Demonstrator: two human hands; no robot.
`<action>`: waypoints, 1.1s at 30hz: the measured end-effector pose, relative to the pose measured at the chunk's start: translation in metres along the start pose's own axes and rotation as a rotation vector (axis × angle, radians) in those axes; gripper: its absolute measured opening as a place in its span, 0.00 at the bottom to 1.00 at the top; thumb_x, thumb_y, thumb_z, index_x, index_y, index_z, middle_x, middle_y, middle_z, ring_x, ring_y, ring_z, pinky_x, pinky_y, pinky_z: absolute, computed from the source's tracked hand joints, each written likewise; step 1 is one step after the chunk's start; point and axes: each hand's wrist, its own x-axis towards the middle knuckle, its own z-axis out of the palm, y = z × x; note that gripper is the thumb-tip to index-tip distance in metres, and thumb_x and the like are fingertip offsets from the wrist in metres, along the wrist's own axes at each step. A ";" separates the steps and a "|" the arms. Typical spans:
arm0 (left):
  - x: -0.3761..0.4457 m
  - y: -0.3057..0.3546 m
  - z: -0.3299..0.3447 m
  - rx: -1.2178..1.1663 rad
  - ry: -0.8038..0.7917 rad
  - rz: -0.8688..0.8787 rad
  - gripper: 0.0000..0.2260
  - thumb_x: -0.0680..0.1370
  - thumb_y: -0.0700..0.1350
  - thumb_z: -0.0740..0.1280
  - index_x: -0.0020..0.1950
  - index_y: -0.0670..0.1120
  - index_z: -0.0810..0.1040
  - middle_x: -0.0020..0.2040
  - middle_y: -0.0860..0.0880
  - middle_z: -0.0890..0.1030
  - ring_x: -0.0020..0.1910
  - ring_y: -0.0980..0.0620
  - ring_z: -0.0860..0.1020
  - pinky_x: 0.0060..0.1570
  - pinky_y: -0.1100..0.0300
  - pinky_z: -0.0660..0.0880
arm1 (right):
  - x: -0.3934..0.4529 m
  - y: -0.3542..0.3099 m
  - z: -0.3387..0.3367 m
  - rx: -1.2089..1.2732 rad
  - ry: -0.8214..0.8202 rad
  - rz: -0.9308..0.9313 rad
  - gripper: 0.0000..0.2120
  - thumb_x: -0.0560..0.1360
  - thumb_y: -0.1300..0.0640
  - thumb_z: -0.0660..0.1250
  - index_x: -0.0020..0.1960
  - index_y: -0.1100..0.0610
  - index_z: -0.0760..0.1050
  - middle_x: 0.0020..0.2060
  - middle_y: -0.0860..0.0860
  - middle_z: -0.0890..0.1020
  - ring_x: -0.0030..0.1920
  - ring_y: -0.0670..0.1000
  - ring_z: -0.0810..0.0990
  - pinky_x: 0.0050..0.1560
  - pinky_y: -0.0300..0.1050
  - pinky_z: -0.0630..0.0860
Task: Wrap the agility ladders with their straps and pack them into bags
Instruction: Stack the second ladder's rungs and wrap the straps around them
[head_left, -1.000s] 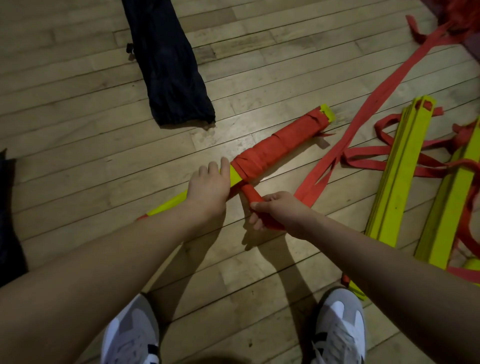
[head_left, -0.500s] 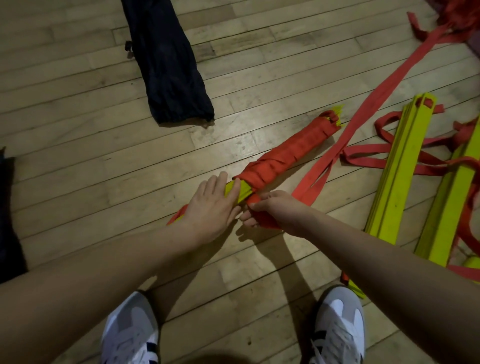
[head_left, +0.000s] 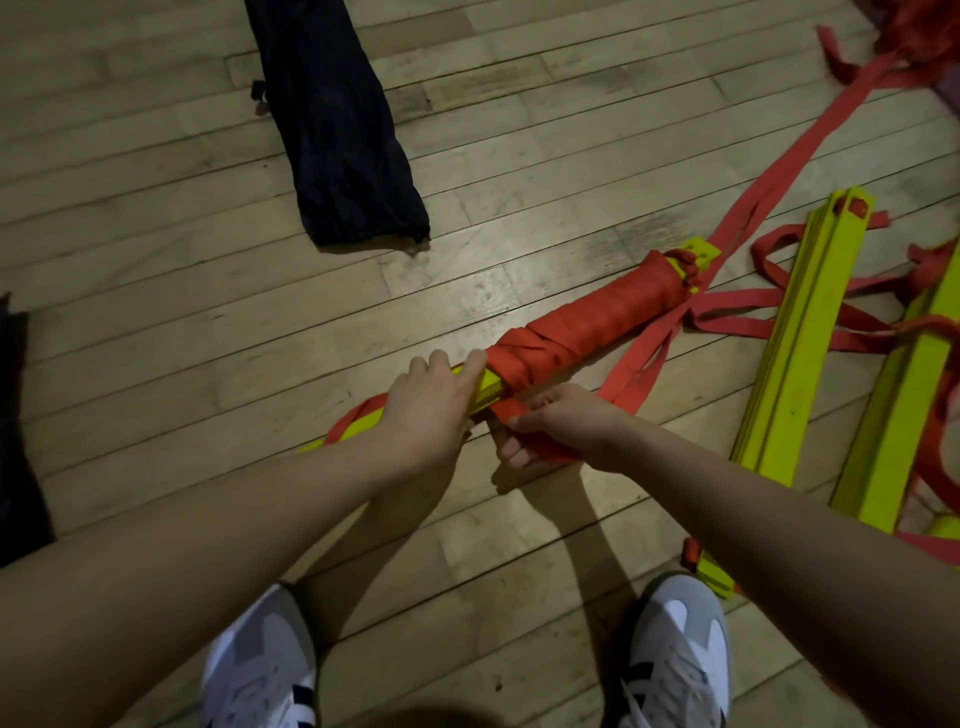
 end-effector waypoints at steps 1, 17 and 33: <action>0.004 -0.005 -0.002 -0.010 -0.001 -0.017 0.32 0.75 0.50 0.69 0.72 0.49 0.55 0.60 0.41 0.70 0.59 0.40 0.71 0.50 0.50 0.72 | 0.000 -0.002 -0.002 -0.016 -0.012 0.001 0.06 0.79 0.66 0.62 0.46 0.67 0.75 0.36 0.61 0.83 0.30 0.51 0.82 0.31 0.41 0.79; 0.017 -0.043 -0.010 -0.014 0.080 -0.012 0.22 0.78 0.53 0.63 0.68 0.44 0.67 0.63 0.43 0.69 0.62 0.43 0.68 0.61 0.51 0.67 | 0.004 -0.006 0.003 0.094 -0.066 0.042 0.07 0.80 0.64 0.59 0.53 0.65 0.74 0.39 0.58 0.84 0.38 0.53 0.82 0.38 0.44 0.79; -0.015 -0.002 0.006 0.122 0.065 -0.032 0.15 0.79 0.47 0.63 0.62 0.43 0.66 0.57 0.44 0.68 0.54 0.46 0.72 0.39 0.57 0.66 | -0.006 -0.005 0.015 0.127 -0.062 0.015 0.06 0.81 0.67 0.55 0.49 0.63 0.70 0.38 0.60 0.77 0.35 0.53 0.76 0.33 0.41 0.76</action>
